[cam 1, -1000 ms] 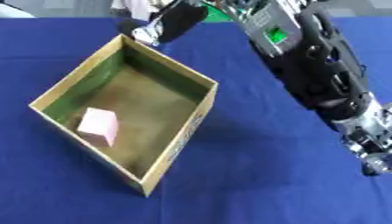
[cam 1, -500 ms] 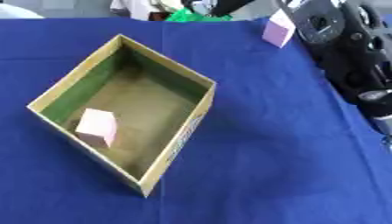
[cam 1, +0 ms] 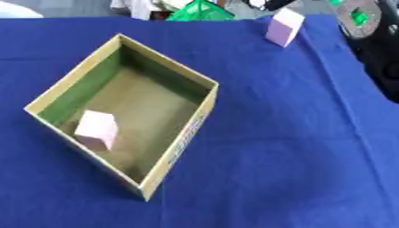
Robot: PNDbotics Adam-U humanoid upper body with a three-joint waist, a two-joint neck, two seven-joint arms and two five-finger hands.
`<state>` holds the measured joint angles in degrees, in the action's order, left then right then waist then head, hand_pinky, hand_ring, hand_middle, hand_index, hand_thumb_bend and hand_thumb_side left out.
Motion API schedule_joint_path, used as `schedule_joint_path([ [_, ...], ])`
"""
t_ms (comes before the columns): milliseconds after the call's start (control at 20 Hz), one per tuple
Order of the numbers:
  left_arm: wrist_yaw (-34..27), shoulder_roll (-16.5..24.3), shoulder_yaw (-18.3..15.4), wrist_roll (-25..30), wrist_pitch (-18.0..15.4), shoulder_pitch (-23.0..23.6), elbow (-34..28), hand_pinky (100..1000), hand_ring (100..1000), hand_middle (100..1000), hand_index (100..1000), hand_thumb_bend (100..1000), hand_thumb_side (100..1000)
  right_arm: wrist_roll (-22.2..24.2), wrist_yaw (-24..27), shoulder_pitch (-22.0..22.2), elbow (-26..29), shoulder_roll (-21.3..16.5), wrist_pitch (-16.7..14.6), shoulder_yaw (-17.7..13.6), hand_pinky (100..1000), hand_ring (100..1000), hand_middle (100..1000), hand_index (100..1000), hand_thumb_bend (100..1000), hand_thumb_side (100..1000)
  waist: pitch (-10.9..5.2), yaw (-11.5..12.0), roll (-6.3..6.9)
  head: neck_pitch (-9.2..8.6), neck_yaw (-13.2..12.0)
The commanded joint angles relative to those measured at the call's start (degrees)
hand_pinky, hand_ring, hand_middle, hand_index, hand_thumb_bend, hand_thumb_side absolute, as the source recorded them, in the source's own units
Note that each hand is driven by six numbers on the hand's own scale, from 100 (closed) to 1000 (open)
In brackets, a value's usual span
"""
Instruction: Pick up objects on the table and place them in the box.
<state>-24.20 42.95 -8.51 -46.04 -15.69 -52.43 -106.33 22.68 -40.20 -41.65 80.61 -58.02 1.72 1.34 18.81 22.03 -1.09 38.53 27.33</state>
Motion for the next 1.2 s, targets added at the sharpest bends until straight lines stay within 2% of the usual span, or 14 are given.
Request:
schedule_joint_path([
  [50, 0.4, 2.5, -0.9, -0.3, -0.2, -0.8, -0.2, 812, 774, 701, 899, 681, 835, 0.0, -0.7, -0.4, -3.8, -3.4, 0.8, -1.9, 858, 943, 882, 967, 384, 502, -1.06, 0.0, 0.31, -0.59, 0.2],
  [200, 0.4, 2.6, -0.9, -0.3, -0.2, -0.8, -0.2, 811, 774, 700, 899, 682, 835, 0.5, -1.2, -0.2, -6.4, -3.8, 1.0, -2.4, 859, 945, 882, 982, 417, 508, -1.07, 0.1, 0.34, -0.91, 0.2],
  [450, 0.5, 2.7, -0.9, -0.3, -0.2, -0.6, -0.1, 812, 774, 699, 899, 679, 836, 2.3, -2.1, -0.1, -10.0, -4.1, -0.2, -2.9, 876, 965, 895, 1000, 498, 387, -1.04, 0.0, 0.31, -1.90, -0.4],
  [550, 0.5, 2.7, -0.8, -0.2, -0.1, -0.6, -0.1, 812, 774, 699, 899, 679, 837, 4.1, -1.5, -0.1, -11.5, -4.0, -1.5, -3.1, 882, 972, 904, 1000, 499, 360, -1.06, 0.0, 0.25, -2.10, -0.7],
  [800, 0.5, 2.5, -0.8, -0.2, -0.1, -0.6, 0.0, 812, 774, 698, 899, 678, 837, 6.5, -0.9, 0.1, -13.3, -3.9, -3.5, -3.0, 884, 967, 904, 1000, 550, 350, -1.11, 0.1, 0.07, -2.68, -1.1],
  [1200, 0.5, 2.4, -0.8, -0.1, -0.1, -0.6, 0.0, 812, 773, 698, 899, 677, 837, 5.4, -4.6, 0.3, -15.8, -3.1, -2.3, -2.8, 884, 964, 902, 1000, 572, 380, -1.05, 0.5, 0.01, -3.55, -1.2],
])
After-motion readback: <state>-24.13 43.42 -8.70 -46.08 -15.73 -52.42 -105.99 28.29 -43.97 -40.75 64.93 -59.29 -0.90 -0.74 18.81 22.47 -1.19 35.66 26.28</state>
